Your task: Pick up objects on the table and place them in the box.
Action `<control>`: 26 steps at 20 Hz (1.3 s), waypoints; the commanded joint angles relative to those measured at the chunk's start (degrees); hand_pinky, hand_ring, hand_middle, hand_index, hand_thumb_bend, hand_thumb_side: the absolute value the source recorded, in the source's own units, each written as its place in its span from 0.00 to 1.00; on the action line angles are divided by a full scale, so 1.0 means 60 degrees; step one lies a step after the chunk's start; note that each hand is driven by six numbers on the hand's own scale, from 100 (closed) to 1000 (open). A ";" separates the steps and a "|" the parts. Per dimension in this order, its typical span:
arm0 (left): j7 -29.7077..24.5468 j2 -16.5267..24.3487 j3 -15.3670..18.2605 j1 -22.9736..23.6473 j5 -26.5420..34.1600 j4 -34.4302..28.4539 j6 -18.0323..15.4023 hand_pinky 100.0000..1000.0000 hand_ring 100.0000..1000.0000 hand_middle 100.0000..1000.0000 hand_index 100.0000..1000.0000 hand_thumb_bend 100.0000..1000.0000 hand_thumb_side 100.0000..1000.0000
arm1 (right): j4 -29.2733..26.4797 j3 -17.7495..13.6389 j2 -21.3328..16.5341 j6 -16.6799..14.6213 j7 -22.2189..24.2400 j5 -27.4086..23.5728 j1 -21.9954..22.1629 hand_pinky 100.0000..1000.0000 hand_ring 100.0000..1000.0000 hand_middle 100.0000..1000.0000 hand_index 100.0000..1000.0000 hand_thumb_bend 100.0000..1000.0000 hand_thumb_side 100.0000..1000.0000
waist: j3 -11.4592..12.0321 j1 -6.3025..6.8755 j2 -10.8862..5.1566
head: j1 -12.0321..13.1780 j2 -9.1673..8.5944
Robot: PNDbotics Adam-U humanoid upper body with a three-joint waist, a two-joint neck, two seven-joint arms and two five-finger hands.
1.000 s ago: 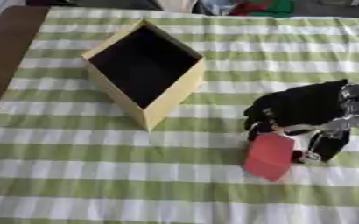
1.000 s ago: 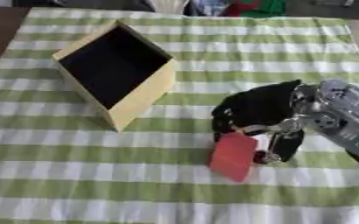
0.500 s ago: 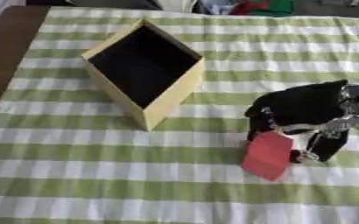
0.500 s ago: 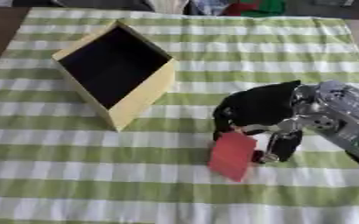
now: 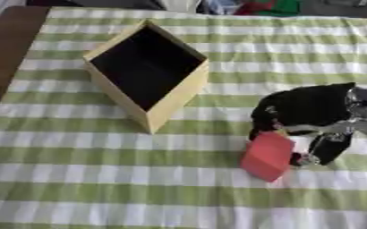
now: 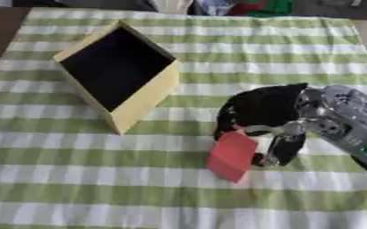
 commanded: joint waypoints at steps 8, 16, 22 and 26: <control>0.0002 0.0104 0.0008 -0.0104 0.0013 -0.0159 -0.0006 1.00 0.45 0.38 0.56 0.14 0.00 | -0.0844 -0.0860 -0.0400 0.0548 -0.0313 -0.0040 -0.0129 0.92 0.87 0.49 0.45 0.00 0.02 | -0.0047 -0.0020 -0.0281 | 0.0027 -0.0084; 0.0029 0.0111 0.0018 -0.0089 0.0003 -0.0159 0.0002 1.00 0.45 0.38 0.56 0.14 0.00 | -0.1328 -0.1558 -0.0124 0.1257 -0.0288 -0.0019 -0.0863 0.93 0.86 0.47 0.42 0.00 0.01 | -0.0034 -0.0035 -0.0346 | 0.0039 -0.0078; 0.0017 0.0092 0.0002 -0.0026 0.0013 -0.0159 0.0016 1.00 0.45 0.38 0.56 0.15 0.00 | 0.0047 -0.1499 0.1402 0.1722 0.0023 0.0572 -0.2729 0.93 0.86 0.47 0.42 0.00 0.00 | -0.0034 0.0026 -0.0431 | -0.0035 -0.0012; -0.0016 0.0042 -0.0034 -0.0005 0.0048 -0.0159 0.0023 1.00 0.45 0.38 0.56 0.15 0.00 | 0.1711 -0.1474 0.2993 0.1727 0.0027 0.1299 -0.3867 0.93 0.87 0.47 0.44 0.00 0.02 | 0.0011 0.0097 -0.0481 | -0.0194 0.0028</control>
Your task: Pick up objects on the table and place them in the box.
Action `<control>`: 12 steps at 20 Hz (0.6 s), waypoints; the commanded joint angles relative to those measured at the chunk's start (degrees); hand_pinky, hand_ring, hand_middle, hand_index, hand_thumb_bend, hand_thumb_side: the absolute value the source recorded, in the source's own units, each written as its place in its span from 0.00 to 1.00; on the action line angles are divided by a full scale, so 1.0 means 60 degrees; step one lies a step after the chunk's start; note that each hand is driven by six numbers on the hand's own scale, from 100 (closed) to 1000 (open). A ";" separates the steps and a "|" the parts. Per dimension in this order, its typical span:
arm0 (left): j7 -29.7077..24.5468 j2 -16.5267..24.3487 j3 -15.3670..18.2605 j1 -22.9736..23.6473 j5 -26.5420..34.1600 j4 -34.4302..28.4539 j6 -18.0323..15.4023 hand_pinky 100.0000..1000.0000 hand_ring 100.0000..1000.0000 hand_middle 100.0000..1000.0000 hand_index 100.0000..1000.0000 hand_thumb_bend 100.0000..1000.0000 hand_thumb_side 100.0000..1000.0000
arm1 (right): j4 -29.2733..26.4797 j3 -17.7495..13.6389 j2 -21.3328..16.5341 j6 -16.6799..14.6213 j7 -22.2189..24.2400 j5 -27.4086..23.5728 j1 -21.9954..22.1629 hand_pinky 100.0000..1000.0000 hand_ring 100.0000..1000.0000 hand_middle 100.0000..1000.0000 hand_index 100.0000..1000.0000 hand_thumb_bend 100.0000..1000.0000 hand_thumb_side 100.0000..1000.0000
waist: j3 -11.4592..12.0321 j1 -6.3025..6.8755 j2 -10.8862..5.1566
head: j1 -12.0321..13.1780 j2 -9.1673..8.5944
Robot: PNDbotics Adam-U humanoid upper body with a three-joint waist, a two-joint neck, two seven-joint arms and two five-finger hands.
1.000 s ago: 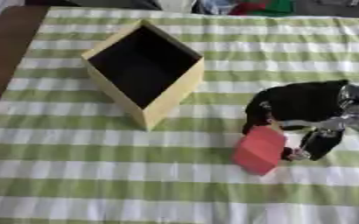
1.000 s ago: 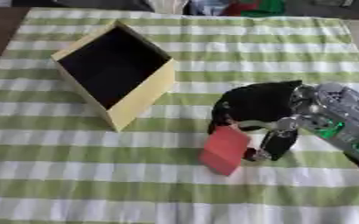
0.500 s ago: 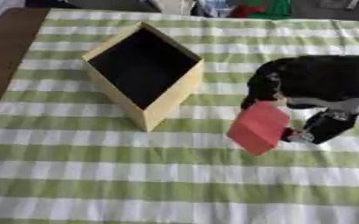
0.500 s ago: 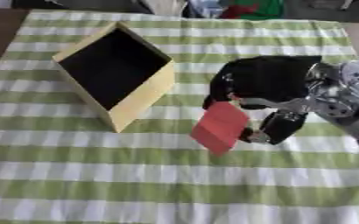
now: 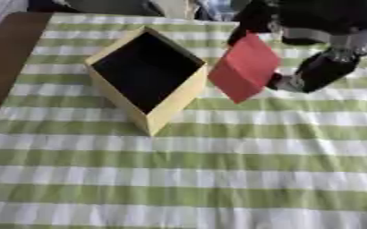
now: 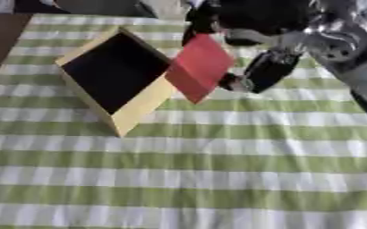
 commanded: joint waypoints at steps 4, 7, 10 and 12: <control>-0.0080 -0.0006 -0.0077 -0.0042 0.0098 -0.0159 0.0003 1.00 0.45 0.38 0.56 0.15 0.00 | 0.2268 -0.0321 0.2039 -0.0121 -0.0408 0.1122 -0.1082 0.93 0.87 0.47 0.44 0.00 0.00 | 0.0098 0.0111 -0.0252 | -0.0258 0.0027; -0.0125 -0.0025 -0.0117 -0.0078 0.0139 -0.0159 -0.0004 1.00 0.45 0.38 0.57 0.15 0.00 | 0.3188 -0.0490 0.2786 -0.0241 -0.0711 0.1677 -0.1397 0.93 0.87 0.47 0.45 0.00 0.00 | 0.0168 0.0116 -0.0263 | -0.0394 0.0024; -0.0158 -0.0038 -0.0143 -0.0115 0.0173 -0.0159 -0.0010 1.00 0.45 0.39 0.57 0.15 0.00 | 0.3980 -0.0639 0.3350 -0.0345 -0.0950 0.2288 -0.1600 0.93 0.87 0.47 0.45 0.00 0.00 | 0.0205 0.0103 -0.0264 | -0.0506 0.0027; -0.0167 -0.0041 -0.0144 -0.0120 0.0182 -0.0159 -0.0012 1.00 0.45 0.39 0.57 0.15 0.00 | 0.4245 -0.0685 0.3472 -0.0472 -0.1105 0.2491 -0.1637 0.93 0.87 0.47 0.45 0.00 0.00 | 0.0208 0.0103 -0.0263 | -0.0520 0.0028</control>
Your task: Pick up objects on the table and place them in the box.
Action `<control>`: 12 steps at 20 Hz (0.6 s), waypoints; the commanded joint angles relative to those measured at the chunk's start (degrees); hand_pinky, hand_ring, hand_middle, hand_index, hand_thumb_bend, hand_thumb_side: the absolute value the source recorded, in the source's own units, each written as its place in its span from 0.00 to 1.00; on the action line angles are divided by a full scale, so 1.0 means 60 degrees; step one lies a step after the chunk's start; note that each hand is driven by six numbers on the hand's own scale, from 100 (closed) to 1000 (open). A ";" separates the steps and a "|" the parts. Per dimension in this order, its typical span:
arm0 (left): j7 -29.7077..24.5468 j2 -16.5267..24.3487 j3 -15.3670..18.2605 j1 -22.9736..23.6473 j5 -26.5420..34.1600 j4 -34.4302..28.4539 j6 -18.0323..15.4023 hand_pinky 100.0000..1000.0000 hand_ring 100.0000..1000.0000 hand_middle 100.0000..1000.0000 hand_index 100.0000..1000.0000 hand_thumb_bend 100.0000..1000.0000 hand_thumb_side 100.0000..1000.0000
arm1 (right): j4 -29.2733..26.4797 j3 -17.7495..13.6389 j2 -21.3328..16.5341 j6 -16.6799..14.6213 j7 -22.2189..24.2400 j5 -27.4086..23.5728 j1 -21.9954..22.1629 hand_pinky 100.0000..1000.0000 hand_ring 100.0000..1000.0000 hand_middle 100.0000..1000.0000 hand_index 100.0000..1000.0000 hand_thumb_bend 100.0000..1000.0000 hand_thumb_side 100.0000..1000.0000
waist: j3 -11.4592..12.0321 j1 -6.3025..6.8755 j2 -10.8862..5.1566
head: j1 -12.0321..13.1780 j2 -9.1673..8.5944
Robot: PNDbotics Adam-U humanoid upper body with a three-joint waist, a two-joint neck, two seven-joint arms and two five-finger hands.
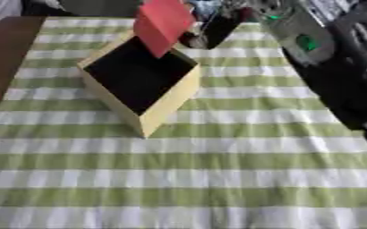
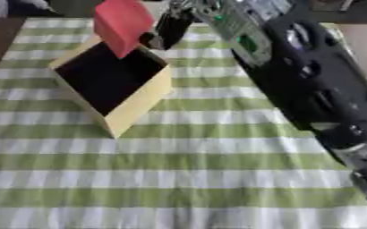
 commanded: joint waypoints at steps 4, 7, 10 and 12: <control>-0.0086 0.0081 -0.0055 -0.0155 0.0047 -0.0159 -0.0019 1.00 0.45 0.39 0.57 0.15 0.00 | 0.0668 -0.0387 0.0363 -0.0120 -0.0280 0.0580 -0.0288 0.93 0.87 0.47 0.45 0.00 0.00 | 0.0121 -0.0006 -0.0202 | -0.0401 0.0025; -0.0126 0.0065 -0.0080 -0.0184 0.0088 -0.0159 -0.0017 1.00 0.45 0.39 0.56 0.15 0.00 | 0.1321 -0.0578 0.0994 0.0241 -0.0348 0.0982 -0.0373 0.93 0.87 0.47 0.45 0.00 0.00 | 0.0183 -0.0040 -0.0187 | -0.0502 -0.0002; -0.0153 0.0041 -0.0090 -0.0183 0.0108 -0.0159 -0.0008 1.00 0.45 0.39 0.56 0.14 0.00 | 0.1992 -0.0742 0.1371 0.0594 -0.0649 0.1396 -0.0466 0.93 0.87 0.47 0.46 0.00 0.00 | 0.0226 -0.0059 -0.0168 | -0.0435 -0.0052; -0.0163 0.0030 -0.0088 -0.0185 0.0117 -0.0159 -0.0005 1.00 0.45 0.39 0.56 0.14 0.00 | 0.2392 -0.0833 0.1527 0.0705 -0.0907 0.1673 -0.0502 0.93 0.87 0.47 0.49 0.00 0.00 | 0.0253 -0.0070 -0.0148 | -0.0409 -0.0078</control>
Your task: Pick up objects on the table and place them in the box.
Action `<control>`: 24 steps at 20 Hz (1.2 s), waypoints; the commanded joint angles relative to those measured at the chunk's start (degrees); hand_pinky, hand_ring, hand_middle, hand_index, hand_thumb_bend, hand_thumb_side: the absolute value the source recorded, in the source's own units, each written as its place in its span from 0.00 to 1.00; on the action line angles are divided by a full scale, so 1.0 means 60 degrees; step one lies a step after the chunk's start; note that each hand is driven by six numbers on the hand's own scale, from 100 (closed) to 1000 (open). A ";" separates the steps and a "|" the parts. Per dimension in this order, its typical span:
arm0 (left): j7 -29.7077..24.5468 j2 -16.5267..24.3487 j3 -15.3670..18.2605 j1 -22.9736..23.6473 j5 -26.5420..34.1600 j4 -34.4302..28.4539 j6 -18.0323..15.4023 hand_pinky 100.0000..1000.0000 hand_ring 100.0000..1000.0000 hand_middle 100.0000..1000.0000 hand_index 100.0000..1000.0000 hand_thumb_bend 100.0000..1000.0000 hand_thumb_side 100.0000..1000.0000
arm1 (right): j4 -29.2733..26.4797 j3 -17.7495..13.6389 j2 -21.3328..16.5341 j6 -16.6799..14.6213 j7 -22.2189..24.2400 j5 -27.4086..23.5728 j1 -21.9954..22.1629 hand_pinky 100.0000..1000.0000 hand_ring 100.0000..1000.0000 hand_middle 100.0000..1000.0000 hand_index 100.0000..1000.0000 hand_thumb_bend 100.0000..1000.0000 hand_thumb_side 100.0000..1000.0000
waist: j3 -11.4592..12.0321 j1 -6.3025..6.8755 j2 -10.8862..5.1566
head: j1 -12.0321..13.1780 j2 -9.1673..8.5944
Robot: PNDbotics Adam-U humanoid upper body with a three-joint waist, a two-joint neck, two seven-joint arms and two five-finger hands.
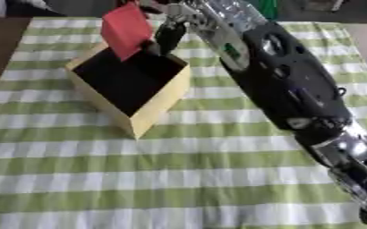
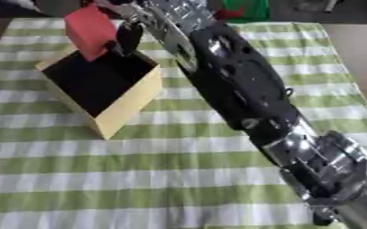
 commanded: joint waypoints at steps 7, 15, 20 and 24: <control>-0.0062 0.0027 0.0013 -0.0132 0.0049 -0.0159 -0.0001 1.00 0.45 0.39 0.56 0.14 0.00 | 0.0964 -0.0202 0.0445 -0.0492 -0.0458 0.1237 -0.0228 0.94 0.89 0.57 0.64 0.00 0.00 | 0.0079 0.0017 -0.0094 | 0.0046 -0.0094; -0.0077 0.0023 0.0012 -0.0131 0.0053 -0.0159 0.0008 1.00 0.45 0.39 0.56 0.14 0.00 | 0.0921 -0.0196 0.0399 -0.1145 -0.0003 0.1838 -0.0319 0.99 0.97 0.81 0.81 0.25 0.06 | 0.0093 0.0018 -0.0104 | 0.0110 -0.0090; -0.0094 0.0028 0.0007 -0.0137 0.0054 -0.0159 0.0011 1.00 0.45 0.39 0.56 0.14 0.00 | 0.0897 -0.0163 0.0342 -0.1711 0.0675 0.2380 -0.0405 1.00 1.00 0.91 0.91 0.35 0.09 | 0.0078 0.0016 -0.0122 | 0.0132 -0.0083; -0.0106 0.0034 0.0006 -0.0137 0.0056 -0.0159 0.0011 1.00 0.45 0.39 0.56 0.14 0.00 | 0.0706 -0.0042 0.0213 -0.2060 0.1293 0.2975 -0.0492 1.00 1.00 0.96 0.95 0.34 0.03 | 0.0069 0.0004 -0.0137 | 0.0158 -0.0080</control>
